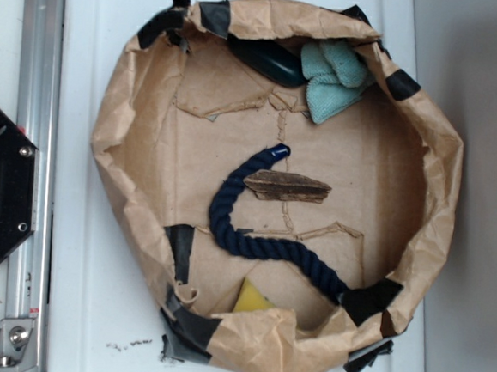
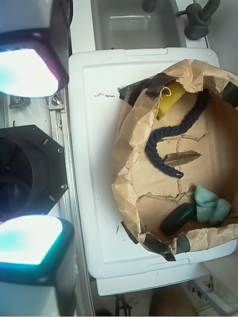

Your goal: Grab the blue cloth.

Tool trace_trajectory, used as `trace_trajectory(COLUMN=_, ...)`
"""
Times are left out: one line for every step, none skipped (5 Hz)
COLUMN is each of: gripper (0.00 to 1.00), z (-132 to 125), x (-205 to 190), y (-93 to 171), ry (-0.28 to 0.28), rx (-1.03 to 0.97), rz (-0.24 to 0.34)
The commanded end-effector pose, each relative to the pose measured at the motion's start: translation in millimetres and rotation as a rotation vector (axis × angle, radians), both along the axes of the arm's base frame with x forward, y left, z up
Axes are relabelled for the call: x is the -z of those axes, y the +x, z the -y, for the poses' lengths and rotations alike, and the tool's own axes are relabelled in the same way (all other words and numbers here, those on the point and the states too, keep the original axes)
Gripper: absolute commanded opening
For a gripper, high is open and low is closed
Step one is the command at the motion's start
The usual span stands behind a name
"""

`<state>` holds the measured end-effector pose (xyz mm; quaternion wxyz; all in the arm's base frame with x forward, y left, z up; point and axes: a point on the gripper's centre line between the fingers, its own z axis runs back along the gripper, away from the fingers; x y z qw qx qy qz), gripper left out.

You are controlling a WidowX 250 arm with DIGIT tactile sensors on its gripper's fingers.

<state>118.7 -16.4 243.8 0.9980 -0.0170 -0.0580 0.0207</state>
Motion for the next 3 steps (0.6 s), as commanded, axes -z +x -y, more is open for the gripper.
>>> trace_trajectory(gripper=1.0, z=0.0, x=0.0, y=0.0, ry=0.0, rx=0.0, rz=0.0)
trace_trajectory(gripper=1.0, z=4.8, x=45.5, y=50.0, ry=0.043, rx=-0.106, rz=0.037)
trace_trajectory(gripper=1.0, z=4.1, x=75.6, y=86.1, ry=0.082, rx=-0.171, rz=0.076)
